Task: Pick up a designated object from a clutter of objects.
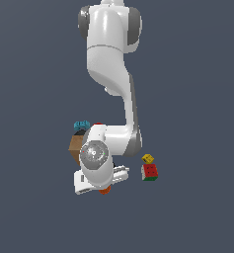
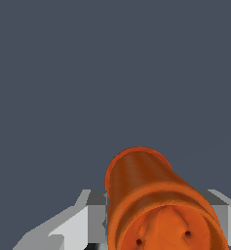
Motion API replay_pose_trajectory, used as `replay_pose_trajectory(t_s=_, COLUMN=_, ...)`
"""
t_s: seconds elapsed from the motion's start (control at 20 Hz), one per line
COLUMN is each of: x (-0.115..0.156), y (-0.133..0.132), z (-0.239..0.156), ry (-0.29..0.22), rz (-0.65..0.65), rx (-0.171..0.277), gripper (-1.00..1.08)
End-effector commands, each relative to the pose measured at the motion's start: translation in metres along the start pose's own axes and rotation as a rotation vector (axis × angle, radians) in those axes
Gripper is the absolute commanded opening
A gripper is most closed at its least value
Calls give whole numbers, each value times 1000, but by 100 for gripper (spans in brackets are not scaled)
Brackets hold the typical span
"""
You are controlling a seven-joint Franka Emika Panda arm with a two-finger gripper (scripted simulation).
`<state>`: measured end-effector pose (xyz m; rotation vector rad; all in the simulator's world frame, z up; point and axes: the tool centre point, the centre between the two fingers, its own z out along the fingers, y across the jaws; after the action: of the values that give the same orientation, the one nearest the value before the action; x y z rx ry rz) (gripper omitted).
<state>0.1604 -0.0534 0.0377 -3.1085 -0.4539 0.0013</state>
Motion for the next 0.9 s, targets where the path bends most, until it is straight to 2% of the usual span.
replay_pose_trajectory(t_s=0.0, x=0, y=0, z=0, ry=0, rz=0, rx=0, gripper=-100)
replay_pose_trajectory(t_s=0.45, x=-9, y=6, z=-19, ry=0, rz=0, rx=0, gripper=-100)
replay_pose_trajectory(t_s=0.85, x=-32, y=24, z=-70, ry=0, rz=0, rx=0, gripper=-100)
